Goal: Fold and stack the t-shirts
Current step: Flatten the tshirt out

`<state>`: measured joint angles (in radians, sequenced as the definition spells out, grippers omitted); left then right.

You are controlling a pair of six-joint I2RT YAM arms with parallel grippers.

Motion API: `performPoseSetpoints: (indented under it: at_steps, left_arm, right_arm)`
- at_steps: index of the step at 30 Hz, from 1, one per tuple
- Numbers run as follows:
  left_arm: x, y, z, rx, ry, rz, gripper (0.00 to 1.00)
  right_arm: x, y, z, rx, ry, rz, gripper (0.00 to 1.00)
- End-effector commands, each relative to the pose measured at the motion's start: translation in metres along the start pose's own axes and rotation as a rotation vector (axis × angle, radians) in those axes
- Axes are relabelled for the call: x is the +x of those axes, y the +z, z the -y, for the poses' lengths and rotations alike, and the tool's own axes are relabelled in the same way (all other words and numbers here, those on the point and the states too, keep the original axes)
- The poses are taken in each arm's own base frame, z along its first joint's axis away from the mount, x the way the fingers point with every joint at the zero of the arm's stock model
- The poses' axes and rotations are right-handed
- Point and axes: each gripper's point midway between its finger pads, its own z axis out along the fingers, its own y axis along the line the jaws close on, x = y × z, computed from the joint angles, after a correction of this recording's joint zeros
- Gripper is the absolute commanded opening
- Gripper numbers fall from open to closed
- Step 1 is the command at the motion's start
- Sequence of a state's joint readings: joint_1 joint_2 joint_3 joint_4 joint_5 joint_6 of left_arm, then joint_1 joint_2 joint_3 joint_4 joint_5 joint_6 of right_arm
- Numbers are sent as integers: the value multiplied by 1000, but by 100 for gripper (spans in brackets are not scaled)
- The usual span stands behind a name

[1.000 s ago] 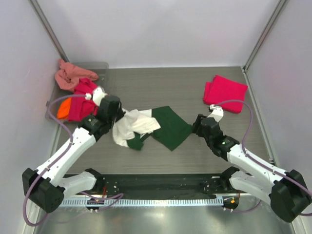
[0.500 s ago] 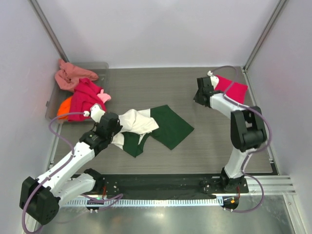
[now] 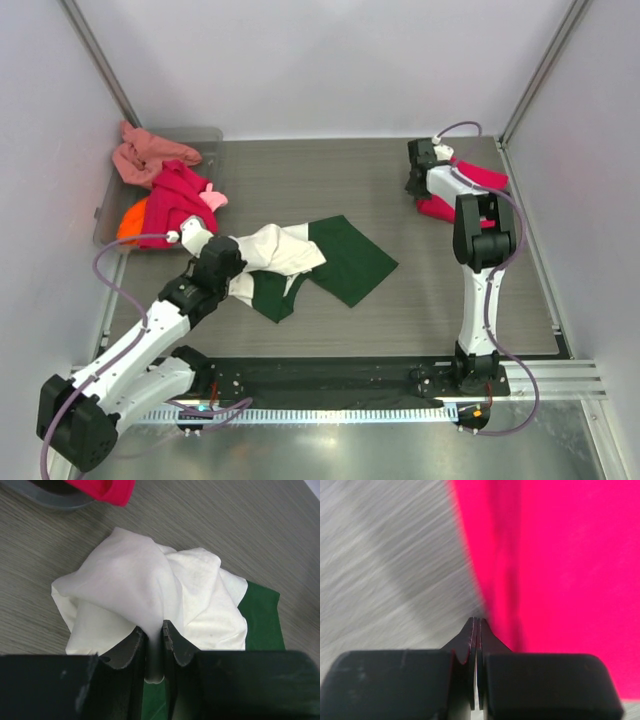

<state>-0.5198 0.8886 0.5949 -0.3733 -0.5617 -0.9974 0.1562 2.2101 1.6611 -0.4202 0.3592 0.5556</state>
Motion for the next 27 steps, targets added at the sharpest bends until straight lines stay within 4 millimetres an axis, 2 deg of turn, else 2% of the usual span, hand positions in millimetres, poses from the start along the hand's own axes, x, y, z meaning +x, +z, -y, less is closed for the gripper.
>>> performPoseSetpoints:
  at_steps: [1,5,6,7,8,9,11,12,13,15,16,18,19,21,22,23,24,26,27]
  left_arm:
    - [-24,-4,6,23,-24,100,19]
    - [-25,-5,6,24,-20,105,19]
    - [-25,-5,5,22,-18,105,19]
    - [-26,-5,5,20,-18,108,19]
    - [-26,-5,3,14,-16,109,19]
    - [-27,-5,3,12,-14,112,19]
    - [-28,-6,1,3,-12,117,19]
    - [-28,-6,0,1,-13,118,19]
    - [-29,-7,-1,-6,-10,121,20]
    - [-30,-8,-6,-24,-1,127,21]
    - [-31,-9,-7,-28,2,130,21]
    - [-35,-12,-11,-39,7,142,26]
    - [-38,-14,-11,-41,14,147,31]
    - [-46,-22,-8,-27,18,154,45]
    - [-48,-25,-8,-28,28,154,53]
    - [-50,-27,-7,-21,32,154,69]
    - [-54,-32,-1,2,36,153,76]
    - [-56,-37,4,29,59,140,93]
    - [-56,-39,10,60,72,126,98]
  right_arm:
    - [-2,18,59,150,36,-54,1]
    - [-11,13,92,204,83,-49,1]
    - [-20,2,91,192,90,-25,1]
    - [-19,-4,89,167,76,-34,2]
    - [-21,-10,81,120,70,-39,5]
    - [-30,-26,68,50,64,-28,12]
    - [-22,-48,47,-31,7,-36,21]
    - [-15,-66,26,-77,-43,-27,33]
    - [-11,-86,24,-96,-68,-14,39]
    - [7,-112,10,-154,-115,-17,43]
    - [21,-127,15,-175,-128,-28,43]
    - [43,-140,16,-201,-153,-48,43]
    - [60,-153,19,-213,-181,-53,43]
    - [82,-160,24,-226,-197,-80,43]
    - [104,-160,32,-220,-222,-119,44]
    - [110,-165,34,-233,-224,-121,45]
    - [127,-164,45,-218,-233,-152,46]
    - [134,-170,50,-235,-228,-147,52]
    - [140,-170,53,-241,-230,-160,54]
